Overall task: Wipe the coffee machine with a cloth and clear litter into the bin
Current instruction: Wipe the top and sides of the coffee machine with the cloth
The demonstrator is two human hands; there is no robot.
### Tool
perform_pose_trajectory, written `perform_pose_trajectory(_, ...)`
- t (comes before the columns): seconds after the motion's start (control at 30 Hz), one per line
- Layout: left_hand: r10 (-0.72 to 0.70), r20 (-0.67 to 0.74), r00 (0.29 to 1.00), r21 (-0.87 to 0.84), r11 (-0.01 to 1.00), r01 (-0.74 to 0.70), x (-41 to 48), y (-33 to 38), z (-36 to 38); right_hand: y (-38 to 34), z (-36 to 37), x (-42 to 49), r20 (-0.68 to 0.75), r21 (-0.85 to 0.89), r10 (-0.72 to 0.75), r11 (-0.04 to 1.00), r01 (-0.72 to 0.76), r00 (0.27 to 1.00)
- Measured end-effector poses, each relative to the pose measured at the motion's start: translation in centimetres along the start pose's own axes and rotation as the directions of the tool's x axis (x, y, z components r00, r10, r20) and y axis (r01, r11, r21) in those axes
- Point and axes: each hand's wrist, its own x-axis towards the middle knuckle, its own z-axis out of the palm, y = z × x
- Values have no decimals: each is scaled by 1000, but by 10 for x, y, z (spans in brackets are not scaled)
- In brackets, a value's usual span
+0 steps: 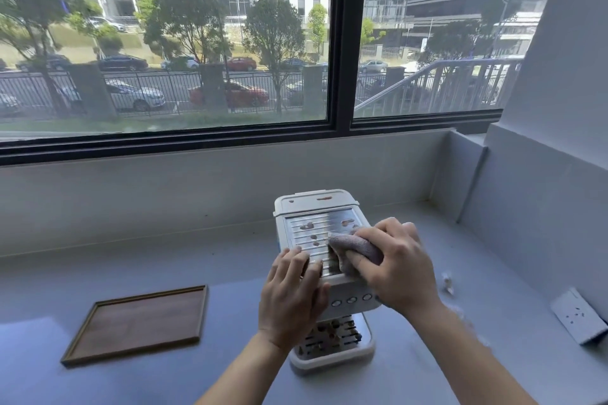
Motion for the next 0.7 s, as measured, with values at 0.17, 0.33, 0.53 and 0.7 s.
perform_pose_trajectory(0.17,-34,-154,988,-6,999,34,11,3,7,14,29,-17,118,251,-279,937,243,953)
perform_pose_trajectory(0.33,-84,-195,977,-15,996,83,5,7,15,36,28,-24,-117,189,-240,947,259,964)
perform_pose_trajectory(0.53,-97,-186,978,-30,995,93,6,7,15,15,32,-29,-70,150,-322,932,329,944)
perform_pose_trajectory(0.7,-94,-168,981,-36,995,89,7,8,14,20,11,-2,-65,12,-41,999,42,997)
